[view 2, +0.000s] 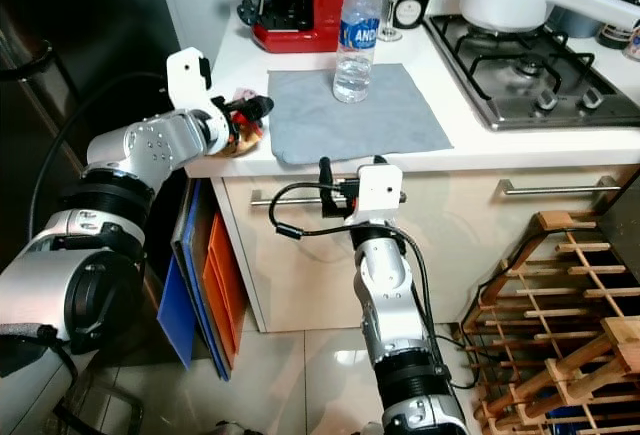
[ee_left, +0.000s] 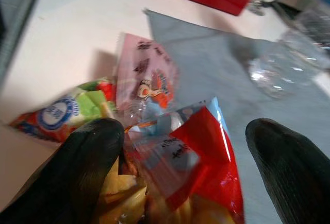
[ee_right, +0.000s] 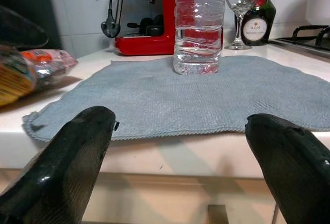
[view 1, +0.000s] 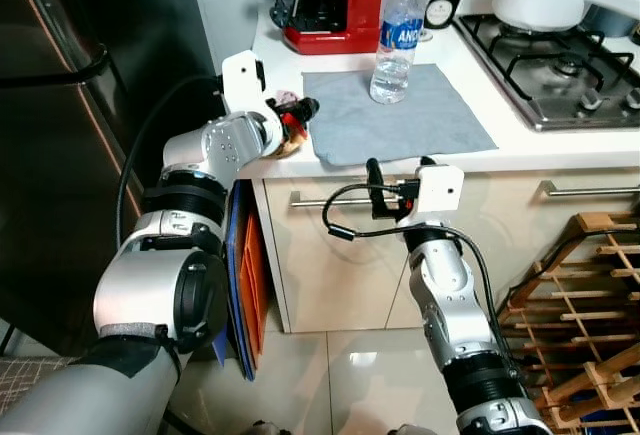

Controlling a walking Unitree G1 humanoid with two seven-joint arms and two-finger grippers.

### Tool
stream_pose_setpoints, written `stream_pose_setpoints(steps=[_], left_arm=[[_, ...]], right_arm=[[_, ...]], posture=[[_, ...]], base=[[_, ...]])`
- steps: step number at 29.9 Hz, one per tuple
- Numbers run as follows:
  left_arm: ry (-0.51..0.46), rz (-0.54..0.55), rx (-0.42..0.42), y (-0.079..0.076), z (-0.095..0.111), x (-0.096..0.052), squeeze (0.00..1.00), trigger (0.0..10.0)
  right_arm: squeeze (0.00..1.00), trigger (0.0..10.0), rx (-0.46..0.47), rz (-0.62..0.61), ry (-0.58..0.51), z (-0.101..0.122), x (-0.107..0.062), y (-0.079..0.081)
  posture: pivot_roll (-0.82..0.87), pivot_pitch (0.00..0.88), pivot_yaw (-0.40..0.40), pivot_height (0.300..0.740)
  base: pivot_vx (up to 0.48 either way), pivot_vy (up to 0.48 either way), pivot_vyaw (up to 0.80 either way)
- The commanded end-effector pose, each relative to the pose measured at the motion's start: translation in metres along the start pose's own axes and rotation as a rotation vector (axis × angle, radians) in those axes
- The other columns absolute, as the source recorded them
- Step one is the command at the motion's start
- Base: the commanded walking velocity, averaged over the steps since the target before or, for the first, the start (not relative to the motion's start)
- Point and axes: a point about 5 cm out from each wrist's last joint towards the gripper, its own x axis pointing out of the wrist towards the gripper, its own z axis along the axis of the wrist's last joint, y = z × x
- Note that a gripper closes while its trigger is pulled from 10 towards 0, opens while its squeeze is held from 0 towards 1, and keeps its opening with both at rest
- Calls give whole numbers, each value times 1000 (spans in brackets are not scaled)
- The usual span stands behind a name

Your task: Restocking fridge

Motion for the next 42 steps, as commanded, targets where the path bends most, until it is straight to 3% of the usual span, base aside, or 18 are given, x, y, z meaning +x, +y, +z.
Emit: stream_pose_setpoints(steps=[1,18,21,24,25,33,42], left_arm=[[65,88,41,18,-17,1,0,10000],[192,196,164,49,-71,0,0,10000],[220,199,230,51,-82,0,0,10000],[219,196,361,50,-85,1,0,10000],[210,199,390,49,-84,1,0,0],[174,175,498,43,-87,3,0,0],[160,160,469,41,-97,3,0,0]], right_arm=[[47,10000,-4,9,9,0,-3,2],[51,10000,-11,18,32,-3,-5,2],[51,10000,-12,17,35,-3,-6,1],[51,10000,-15,17,40,-4,-6,0],[47,10000,-16,17,41,-4,-6,0],[55,10000,-15,15,56,-6,-7,0],[51,10000,-11,7,71,-10,-9,-3]], posture=[[-137,0,96,740],[-141,0,95,740],[-143,0,95,740],[-146,0,92,740],[-145,0,90,740],[-142,0,91,740],[-142,0,91,740]], base=[[0,0,0],[0,0,0],[0,0,0],[0,0,0],[0,0,0],[0,0,0],[0,0,0]])
